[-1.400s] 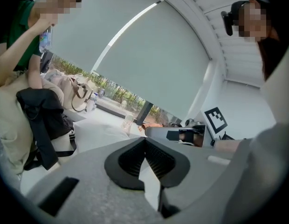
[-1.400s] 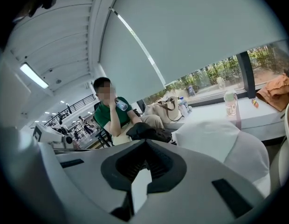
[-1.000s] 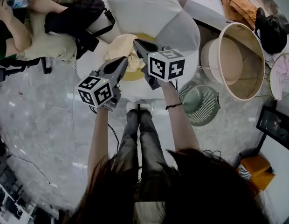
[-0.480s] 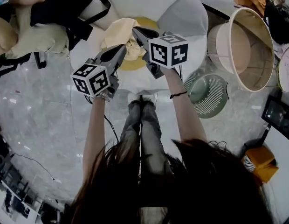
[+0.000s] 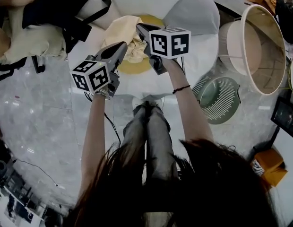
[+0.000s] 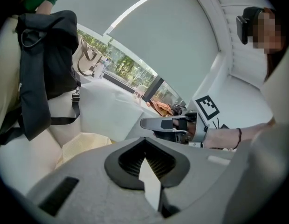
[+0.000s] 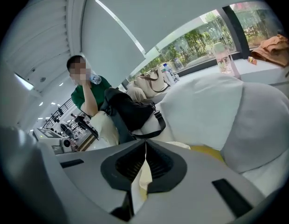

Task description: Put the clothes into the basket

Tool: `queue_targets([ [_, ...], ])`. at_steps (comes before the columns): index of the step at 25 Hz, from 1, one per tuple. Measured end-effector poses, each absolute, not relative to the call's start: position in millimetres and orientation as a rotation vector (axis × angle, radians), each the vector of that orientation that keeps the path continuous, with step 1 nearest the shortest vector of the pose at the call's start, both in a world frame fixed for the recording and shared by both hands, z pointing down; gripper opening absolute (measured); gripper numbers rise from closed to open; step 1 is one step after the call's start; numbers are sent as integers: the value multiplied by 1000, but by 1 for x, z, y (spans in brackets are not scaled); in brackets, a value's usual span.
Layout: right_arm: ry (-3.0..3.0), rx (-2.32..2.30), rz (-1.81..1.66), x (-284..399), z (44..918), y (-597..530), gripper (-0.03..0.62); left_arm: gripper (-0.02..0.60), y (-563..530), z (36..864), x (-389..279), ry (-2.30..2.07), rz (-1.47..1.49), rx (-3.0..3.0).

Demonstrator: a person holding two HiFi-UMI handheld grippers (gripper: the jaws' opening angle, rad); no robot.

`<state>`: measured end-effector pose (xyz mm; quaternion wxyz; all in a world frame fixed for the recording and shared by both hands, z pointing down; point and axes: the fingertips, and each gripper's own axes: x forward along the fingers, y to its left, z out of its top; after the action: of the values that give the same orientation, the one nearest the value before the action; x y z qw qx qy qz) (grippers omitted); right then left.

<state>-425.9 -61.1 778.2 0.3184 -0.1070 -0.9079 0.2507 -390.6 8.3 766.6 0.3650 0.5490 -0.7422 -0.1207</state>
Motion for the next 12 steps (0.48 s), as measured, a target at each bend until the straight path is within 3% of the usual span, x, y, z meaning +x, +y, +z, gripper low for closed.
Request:
queue_targets([
  [12,-2290,-268,665,-428,846,-58,29,11,9,814,-399,-1914,-318,1395],
])
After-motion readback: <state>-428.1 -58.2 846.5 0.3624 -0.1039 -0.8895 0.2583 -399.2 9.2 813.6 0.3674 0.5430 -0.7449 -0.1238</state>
